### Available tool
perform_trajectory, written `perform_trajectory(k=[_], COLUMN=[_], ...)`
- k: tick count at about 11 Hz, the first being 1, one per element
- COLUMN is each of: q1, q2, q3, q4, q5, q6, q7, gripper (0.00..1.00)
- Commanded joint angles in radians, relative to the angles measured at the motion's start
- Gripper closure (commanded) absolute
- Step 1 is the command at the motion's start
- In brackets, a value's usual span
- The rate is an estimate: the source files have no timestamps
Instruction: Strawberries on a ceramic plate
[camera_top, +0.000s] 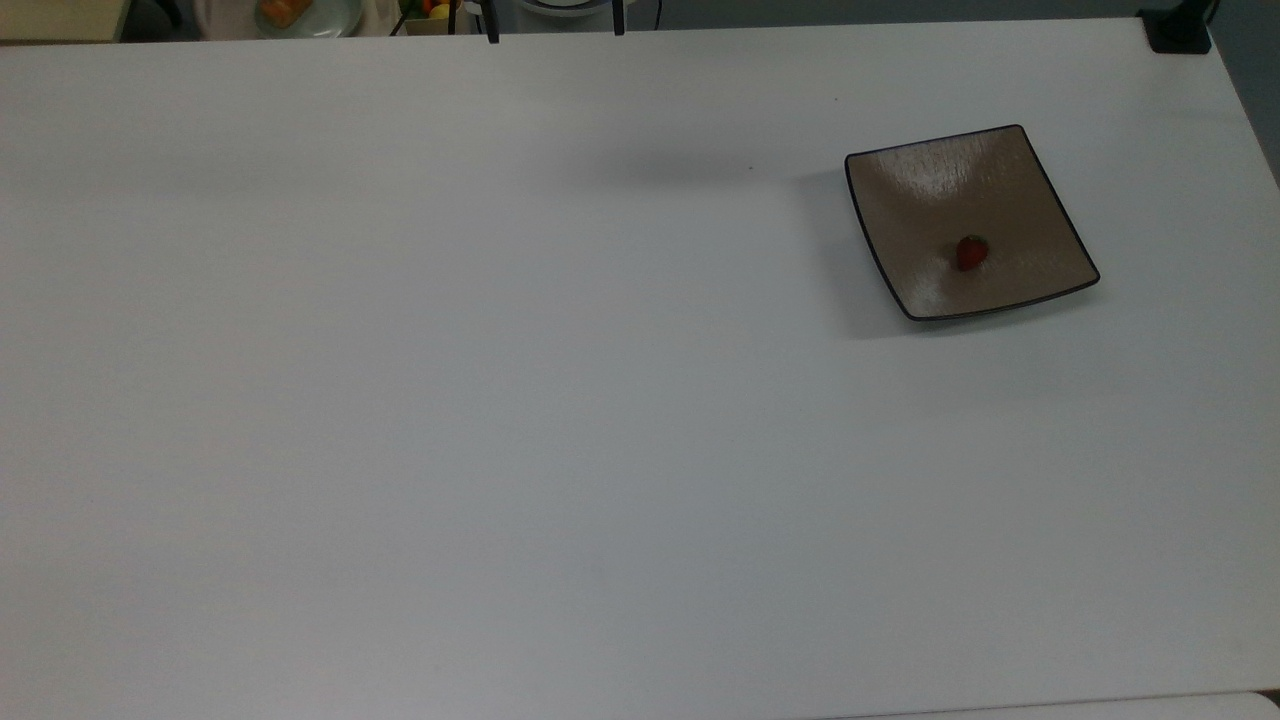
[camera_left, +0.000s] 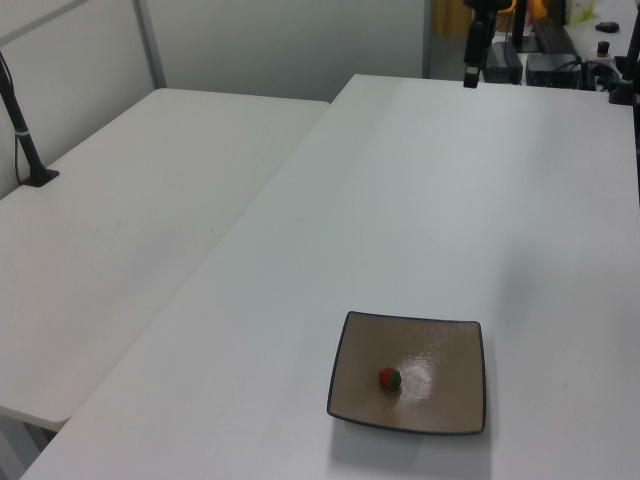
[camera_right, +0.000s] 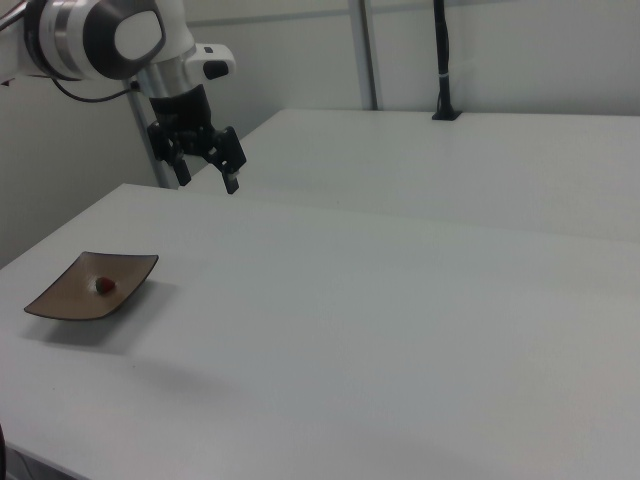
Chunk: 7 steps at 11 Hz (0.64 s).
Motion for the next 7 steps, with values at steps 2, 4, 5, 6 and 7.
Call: perform_trajectory(k=[2, 4, 5, 6, 7], q1=[-0.048, -0.029, -0.015, -0.013, -0.012], q2=[-0.008, -0.008, -0.002, 0.004, 0.016], q3=[0.108, 0.115, 0.115, 0.114, 0.114], q4=[-0.02, -0.023, -0.025, -0.026, -0.022], q5=[-0.015, -0.016, -0.018, -0.018, -0.018], q6=[0.033, 0.024, 0.025, 0.032, 0.033], q7=[0.087, 0.101, 0.104, 0.104, 0.104], gripper=[0.0, 0.0, 0.0, 0.0, 0.0])
